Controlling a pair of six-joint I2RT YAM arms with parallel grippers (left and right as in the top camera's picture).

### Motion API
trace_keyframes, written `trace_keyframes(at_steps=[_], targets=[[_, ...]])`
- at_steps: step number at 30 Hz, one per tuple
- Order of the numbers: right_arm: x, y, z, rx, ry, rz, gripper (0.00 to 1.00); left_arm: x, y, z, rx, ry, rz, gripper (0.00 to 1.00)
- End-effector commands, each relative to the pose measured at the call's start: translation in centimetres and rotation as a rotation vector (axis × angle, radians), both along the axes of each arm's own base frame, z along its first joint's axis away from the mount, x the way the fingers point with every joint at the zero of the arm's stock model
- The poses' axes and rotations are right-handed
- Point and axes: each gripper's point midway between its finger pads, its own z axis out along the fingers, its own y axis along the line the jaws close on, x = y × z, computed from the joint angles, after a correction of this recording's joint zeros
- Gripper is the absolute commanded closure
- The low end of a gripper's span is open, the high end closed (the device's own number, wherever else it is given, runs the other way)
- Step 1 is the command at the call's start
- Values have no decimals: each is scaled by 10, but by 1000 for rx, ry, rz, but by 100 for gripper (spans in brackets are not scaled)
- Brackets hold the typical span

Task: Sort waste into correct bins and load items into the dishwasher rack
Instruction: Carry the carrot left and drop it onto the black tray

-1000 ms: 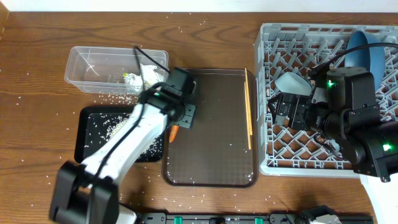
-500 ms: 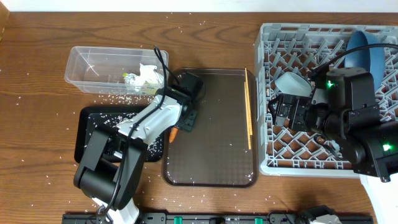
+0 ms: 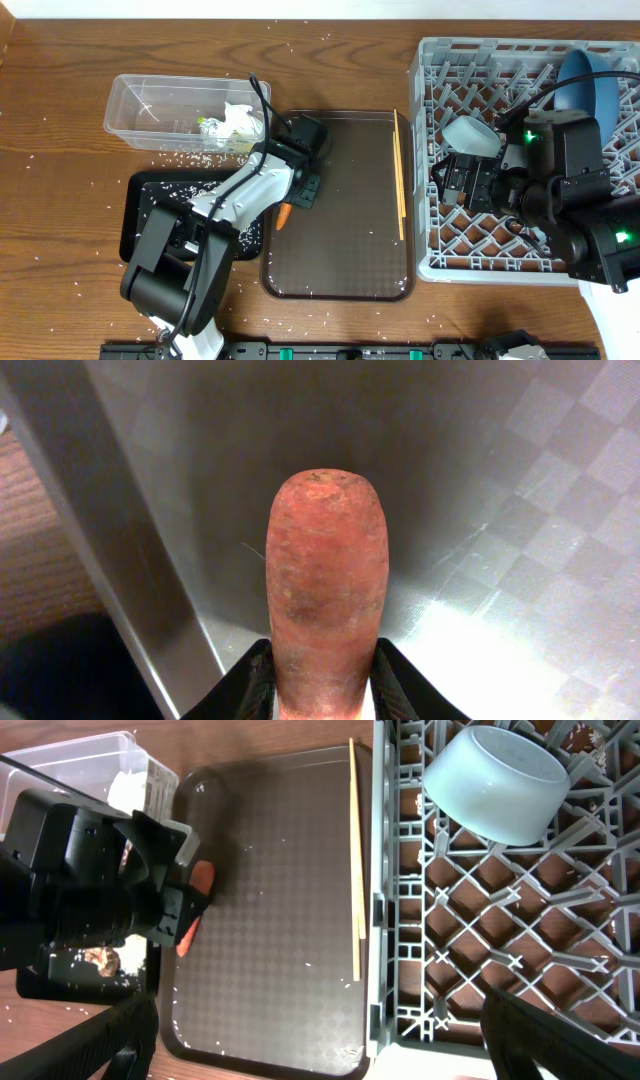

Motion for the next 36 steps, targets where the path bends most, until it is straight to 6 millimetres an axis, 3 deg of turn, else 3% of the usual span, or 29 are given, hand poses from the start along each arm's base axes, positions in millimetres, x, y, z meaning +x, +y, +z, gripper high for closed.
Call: trace_keyframes(at_steps=[1,7,11,14,18,22,27,36], targets=[[1,-4,3,11,-2,-24,1,-7,-4,-14,-7,47,-11,71],[1,-4,3,10,-2,-24,1,-13,-1,-8,1,65,-11,76],[2,-4,4,11,-5,-24,1,-13,-1,26,-18,30,-8,79],[3,-4,5,12,-12,-24,1,-12,-2,59,-52,-37,-8,87],[4,-4,5,13,-14,-24,1,-17,2,100,-93,-122,-10,87],[3,-4,5,13,-13,-24,1,-29,23,121,-33,-154,13,87],[3,-4,5,12,-11,-24,1,-49,70,120,98,-98,188,87],[3,-4,4,12,-10,-24,1,-65,126,80,128,-14,464,87]])
